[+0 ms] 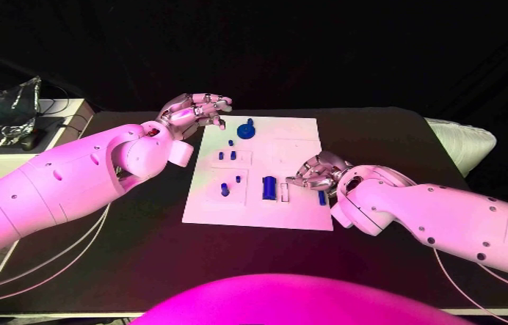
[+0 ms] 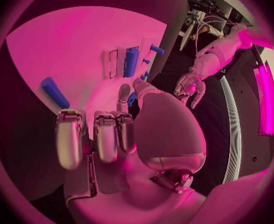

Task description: Assemble the parts on the task board

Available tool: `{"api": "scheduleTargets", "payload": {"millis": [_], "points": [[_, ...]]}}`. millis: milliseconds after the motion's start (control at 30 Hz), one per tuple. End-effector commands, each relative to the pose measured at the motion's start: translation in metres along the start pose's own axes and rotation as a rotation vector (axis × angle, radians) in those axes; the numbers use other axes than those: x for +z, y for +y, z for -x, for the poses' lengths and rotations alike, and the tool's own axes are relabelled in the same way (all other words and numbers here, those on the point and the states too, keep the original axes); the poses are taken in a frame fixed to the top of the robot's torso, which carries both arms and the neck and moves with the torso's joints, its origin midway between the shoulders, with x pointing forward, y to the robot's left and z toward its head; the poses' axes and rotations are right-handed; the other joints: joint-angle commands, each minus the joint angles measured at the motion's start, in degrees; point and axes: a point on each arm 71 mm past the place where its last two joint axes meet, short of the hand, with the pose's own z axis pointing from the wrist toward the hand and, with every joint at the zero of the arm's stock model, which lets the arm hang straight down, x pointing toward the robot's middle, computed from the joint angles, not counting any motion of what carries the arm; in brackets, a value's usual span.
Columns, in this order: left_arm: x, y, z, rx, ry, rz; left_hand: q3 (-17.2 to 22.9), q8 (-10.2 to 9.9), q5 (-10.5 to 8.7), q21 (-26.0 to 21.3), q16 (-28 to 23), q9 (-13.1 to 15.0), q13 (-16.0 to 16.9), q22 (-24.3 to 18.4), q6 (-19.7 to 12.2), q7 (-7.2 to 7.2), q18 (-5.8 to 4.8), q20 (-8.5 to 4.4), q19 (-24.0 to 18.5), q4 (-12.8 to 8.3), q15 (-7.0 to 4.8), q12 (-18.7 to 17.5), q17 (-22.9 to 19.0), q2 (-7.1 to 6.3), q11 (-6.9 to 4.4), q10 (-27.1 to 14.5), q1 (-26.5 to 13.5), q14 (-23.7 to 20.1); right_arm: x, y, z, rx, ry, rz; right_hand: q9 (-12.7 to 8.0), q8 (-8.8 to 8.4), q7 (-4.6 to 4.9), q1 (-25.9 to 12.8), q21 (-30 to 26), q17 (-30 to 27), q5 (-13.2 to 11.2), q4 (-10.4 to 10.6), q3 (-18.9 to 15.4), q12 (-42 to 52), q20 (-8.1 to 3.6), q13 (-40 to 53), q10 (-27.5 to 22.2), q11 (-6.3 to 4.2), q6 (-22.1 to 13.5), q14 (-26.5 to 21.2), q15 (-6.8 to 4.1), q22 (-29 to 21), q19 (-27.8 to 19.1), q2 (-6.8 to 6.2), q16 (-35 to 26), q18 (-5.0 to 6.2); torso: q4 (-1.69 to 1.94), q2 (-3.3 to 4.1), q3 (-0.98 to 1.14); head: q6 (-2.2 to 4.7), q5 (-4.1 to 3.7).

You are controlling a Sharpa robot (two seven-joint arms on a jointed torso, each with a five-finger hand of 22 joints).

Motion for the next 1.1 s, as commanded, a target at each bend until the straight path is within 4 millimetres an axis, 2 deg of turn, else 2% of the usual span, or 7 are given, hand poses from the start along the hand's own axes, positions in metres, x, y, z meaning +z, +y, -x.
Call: {"api": "scheduleTargets", "payload": {"millis": [33,133,200,333,500,733,1100], "points": [[0.0,0.0,-0.002,-0.009,0.017,-0.004,0.07,0.21,-0.08,-0.2,-0.19,-0.05,-0.05,-0.05,-0.46,-0.07,0.3,-0.04,0.38,0.2,-0.1,-0.18,0.07,-0.2,0.06,-0.31,0.17,-0.37,-0.002,-0.005,0.009,0.008,0.004,0.004,-0.23,0.09,-0.04,1.39,-0.58,13.2,0.56,-0.17,1.1,0.12,-0.58,15.1,5.99,-0.15,-0.84,5.56,-0.5,13.71,4.99,0.12,0.11,-0.22,0.05,0.0,-0.01,0.0,-0.22],[0.0,0.0,-0.002,-0.009,0.017,-0.005,0.07,0.21,-0.08,-0.2,-0.19,-0.05,-0.05,-0.05,-0.46,-0.07,0.3,-0.04,0.38,0.2,-0.1,-0.18,0.07,-0.2,0.06,-0.31,0.17,-0.37,-0.005,-0.012,0.02,-0.015,0.004,-0.014,-1.46,-1.52,0.81,1.83,-1.26,12.58,0.77,0.09,2.02,0.12,-0.37,15.1,5.99,0.5,-2.82,5.43,-0.09,13.55,4.85,-0.39,-0.1,-0.11,-0.04,-0.02,-0.05,0.0,-0.35],[0.001,-0.001,-0.003,-0.01,0.018,-0.005,0.07,0.21,-0.08,-0.2,-0.19,-0.05,-0.05,-0.05,-0.46,-0.07,0.3,-0.04,0.38,0.2,-0.1,-0.18,0.07,-0.2,0.06,-0.31,0.17,-0.37,-0.008,-0.02,0.028,-0.047,0.014,-0.035,-3.38,-4.26,2.16,1.75,-1.29,12.6,0.64,0.23,2.56,0.12,0.19,15.1,5.99,1.58,-4.84,5.43,0.78,13.54,4.84,-0.99,-0.1,-0.12,-0.04,-0.02,-0.09,0.0,-0.71],[0.0,-0.001,-0.003,-0.01,0.019,-0.006,0.07,0.21,-0.08,-0.2,-0.19,-0.05,-0.05,-0.05,-0.46,-0.07,0.3,-0.04,0.38,0.2,-0.1,-0.18,0.07,-0.2,0.06,-0.31,0.17,-0.37,-0.017,-0.035,0.049,-0.138,0.061,-0.105,-6.35,-8.36,3.85,0.63,-1.64,12.36,0.49,0.26,2.92,0.12,1.35,15.1,5.99,3.09,-5.78,5.38,2.11,13.46,4.75,-1.28,-0.18,-0.07,-0.21,-0.05,-0.02,0.0,-1.24],[0.001,-0.001,-0.004,-0.011,0.022,-0.007,0.07,0.21,-0.08,-0.2,-0.19,-0.05,-0.05,-0.05,-0.46,-0.07,0.3,-0.04,0.38,0.2,-0.1,-0.18,0.07,-0.2,0.06,-0.31,0.17,-0.37,-0.025,-0.047,0.062,-0.227,0.1,-0.171,-8.13,-10.98,4.48,-0.67,-1.17,12.68,-0.51,0.35,2.68,0.12,1.95,15.1,5.99,3.7,-5.34,5.45,2.68,13.57,4.83,-1.22,-0.09,-0.14,-0.47,-0.15,-0.02,0.0,-1.62],[0.002,0.0,-0.007,-0.015,0.031,-0.007,0.07,0.21,-0.08,-0.2,-0.19,-0.05,-0.05,-0.05,-0.46,-0.07,0.3,-0.04,0.38,0.2,-0.1,-0.18,0.07,-0.2,0.06,-0.31,0.17,-0.37,-0.025,-0.051,0.063,-0.293,0.096,-0.234,-8.85,-11.82,3.96,-3.73,-0.53,13.0,0.24,0.52,1.17,0.12,2.08,15.1,5.99,3.33,-2.3,5.51,2.46,13.72,4.95,-0.97,0.01,-0.23,-0.69,-0.38,0.02,0.0,-1.74],[0.003,0.001,-0.007,-0.016,0.034,-0.005,-0.03,0.28,-0.08,-0.34,-0.21,-0.08,-0.08,-0.15,-0.52,-0.06,0.3,-0.02,0.45,0.37,-0.08,-0.13,0.09,-0.2,0.08,-0.34,0.21,-0.39,-0.017,-0.04,0.047,-0.302,0.069,-0.223,-8.79,-12.0,3.7,-4.99,0.02,13.28,0.14,0.57,-0.23,0.12,1.96,15.1,5.99,3.12,-1.58,5.57,2.29,13.85,5.06,-1.0,0.1,-0.32,-0.51,-0.3,-0.08,0.0,-1.65]]}}
